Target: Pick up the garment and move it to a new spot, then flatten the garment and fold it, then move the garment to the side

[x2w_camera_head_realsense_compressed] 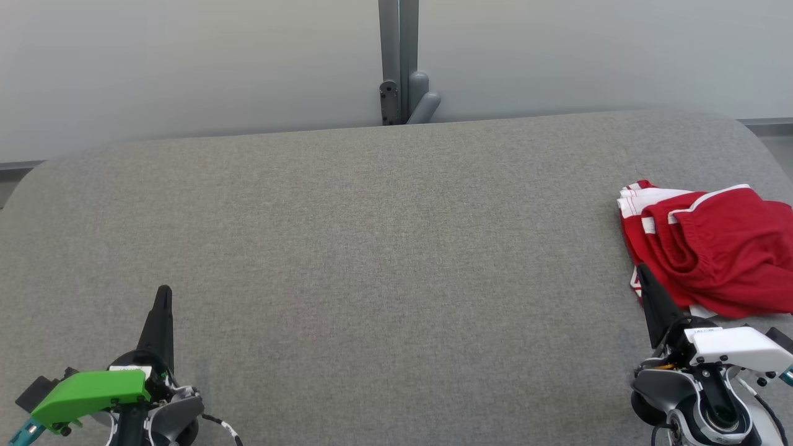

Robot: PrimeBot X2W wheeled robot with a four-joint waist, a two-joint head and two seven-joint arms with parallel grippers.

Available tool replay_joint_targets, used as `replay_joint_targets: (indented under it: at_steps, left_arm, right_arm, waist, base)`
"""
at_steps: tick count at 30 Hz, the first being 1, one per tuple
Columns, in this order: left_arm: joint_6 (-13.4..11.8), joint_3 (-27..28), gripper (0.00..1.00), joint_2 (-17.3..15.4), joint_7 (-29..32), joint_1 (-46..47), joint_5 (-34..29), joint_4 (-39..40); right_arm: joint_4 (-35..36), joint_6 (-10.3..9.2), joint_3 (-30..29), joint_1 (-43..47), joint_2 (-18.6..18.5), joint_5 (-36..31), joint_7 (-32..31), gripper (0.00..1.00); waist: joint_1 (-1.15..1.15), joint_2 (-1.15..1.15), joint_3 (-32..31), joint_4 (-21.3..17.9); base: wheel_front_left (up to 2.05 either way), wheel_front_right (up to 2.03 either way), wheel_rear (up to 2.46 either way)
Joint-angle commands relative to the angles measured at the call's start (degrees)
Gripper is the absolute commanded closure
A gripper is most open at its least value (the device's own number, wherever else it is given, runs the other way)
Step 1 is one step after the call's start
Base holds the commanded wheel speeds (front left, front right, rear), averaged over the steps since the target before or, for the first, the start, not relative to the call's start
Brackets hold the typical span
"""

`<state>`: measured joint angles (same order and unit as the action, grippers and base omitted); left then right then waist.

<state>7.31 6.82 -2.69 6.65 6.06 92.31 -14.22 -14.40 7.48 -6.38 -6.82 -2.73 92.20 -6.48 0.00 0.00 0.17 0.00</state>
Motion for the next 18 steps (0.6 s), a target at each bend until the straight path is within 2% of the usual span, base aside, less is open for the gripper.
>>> replay_joint_targets:
  at_steps: [1,18]
  left_arm:
    - [0.4,0.0,1.00,-0.4,0.2,0.6,0.1,0.2]
    - [0.4,0.0,1.00,-0.4,0.2,0.6,0.1,0.2]
  right_arm:
    - [0.3,0.02,-0.1,0.6,-0.3,0.4,-0.1,1.00]
    - [0.3,0.02,-0.1,0.6,-0.3,0.4,-0.1,1.00]
  waist:
    - [0.00,0.00,0.0,0.0]
    - [0.00,0.00,0.0,0.0]
  base:
    - [0.00,0.00,0.00]
    - [0.00,0.00,0.00]
